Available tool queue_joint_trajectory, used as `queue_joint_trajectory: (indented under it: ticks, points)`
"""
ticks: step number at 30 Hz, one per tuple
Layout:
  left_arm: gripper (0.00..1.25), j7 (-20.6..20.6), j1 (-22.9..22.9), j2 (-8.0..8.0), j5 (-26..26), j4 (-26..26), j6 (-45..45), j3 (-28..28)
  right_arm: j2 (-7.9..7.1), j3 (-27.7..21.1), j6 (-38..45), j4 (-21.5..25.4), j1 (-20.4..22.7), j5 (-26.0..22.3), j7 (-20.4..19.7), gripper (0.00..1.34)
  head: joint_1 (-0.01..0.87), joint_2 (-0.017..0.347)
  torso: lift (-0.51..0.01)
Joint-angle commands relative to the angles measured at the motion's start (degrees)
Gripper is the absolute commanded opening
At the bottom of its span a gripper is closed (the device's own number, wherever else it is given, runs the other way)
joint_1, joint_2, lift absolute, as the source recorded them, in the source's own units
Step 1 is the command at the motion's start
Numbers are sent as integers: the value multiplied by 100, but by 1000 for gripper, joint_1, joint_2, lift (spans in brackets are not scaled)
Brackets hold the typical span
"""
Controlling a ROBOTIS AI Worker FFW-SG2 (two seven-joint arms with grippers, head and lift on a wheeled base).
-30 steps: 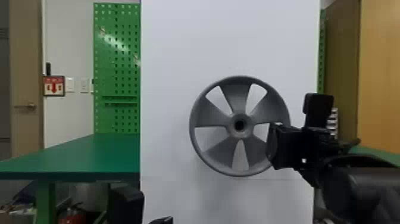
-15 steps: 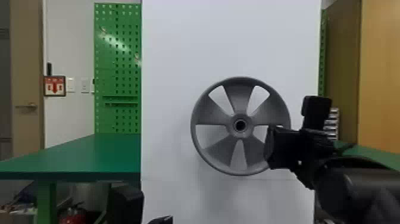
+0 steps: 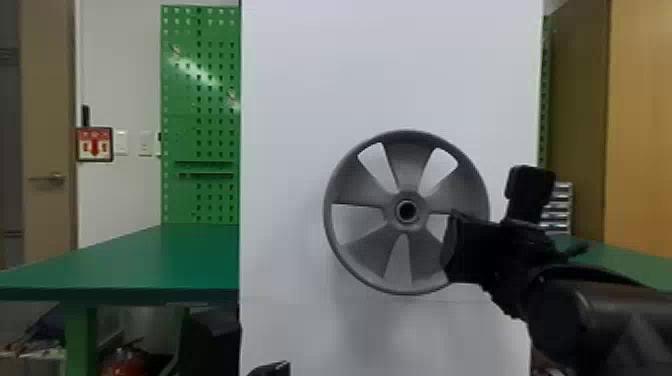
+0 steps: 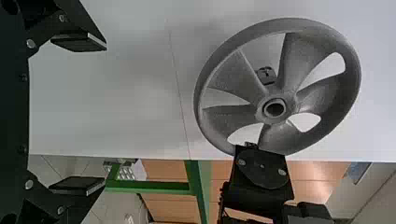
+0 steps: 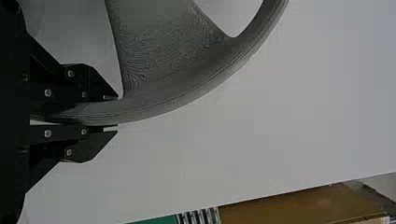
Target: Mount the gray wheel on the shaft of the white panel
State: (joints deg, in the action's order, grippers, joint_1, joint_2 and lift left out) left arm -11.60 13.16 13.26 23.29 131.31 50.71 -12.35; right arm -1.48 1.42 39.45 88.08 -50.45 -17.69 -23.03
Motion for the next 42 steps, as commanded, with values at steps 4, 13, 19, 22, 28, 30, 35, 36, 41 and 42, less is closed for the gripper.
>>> queue_joint_trajectory:
  ticks: [4,13,19,22,28,30,35,36,41,42]
  points:
    - [997,0,11,1,0,0,-8,5,7,8,-51,-80,-26,-173,-316,150,38,40,-510]
    - [997,0,-7,1,0,0,-8,14,7,25,-113,-98,-26,-235,-430,150,38,40,-510]
    - [996,0,-7,1,0,0,-17,14,7,122,-306,-98,27,-138,-448,150,38,40,-510]
    - [996,0,-16,1,0,0,-17,22,16,175,-394,-80,62,-85,-448,150,38,40,-510]
    - [996,0,-16,1,0,0,-17,14,16,245,-491,-63,88,99,-448,152,38,40,-510]
    - [996,0,-16,1,0,0,-17,14,16,254,-508,-63,97,117,-448,152,38,40,-510]
    - [996,0,-16,1,0,0,-17,14,16,254,-561,-63,106,134,-448,169,38,40,-510]
    - [996,0,-16,1,0,0,-17,14,16,254,-570,-63,115,134,-448,206,38,40,-510]
    - [996,0,-16,1,0,0,-17,5,16,245,-631,-71,132,134,-448,479,38,40,-510]
    - [996,0,-16,1,0,0,-17,5,7,245,-640,-71,132,134,-448,517,38,40,-510]
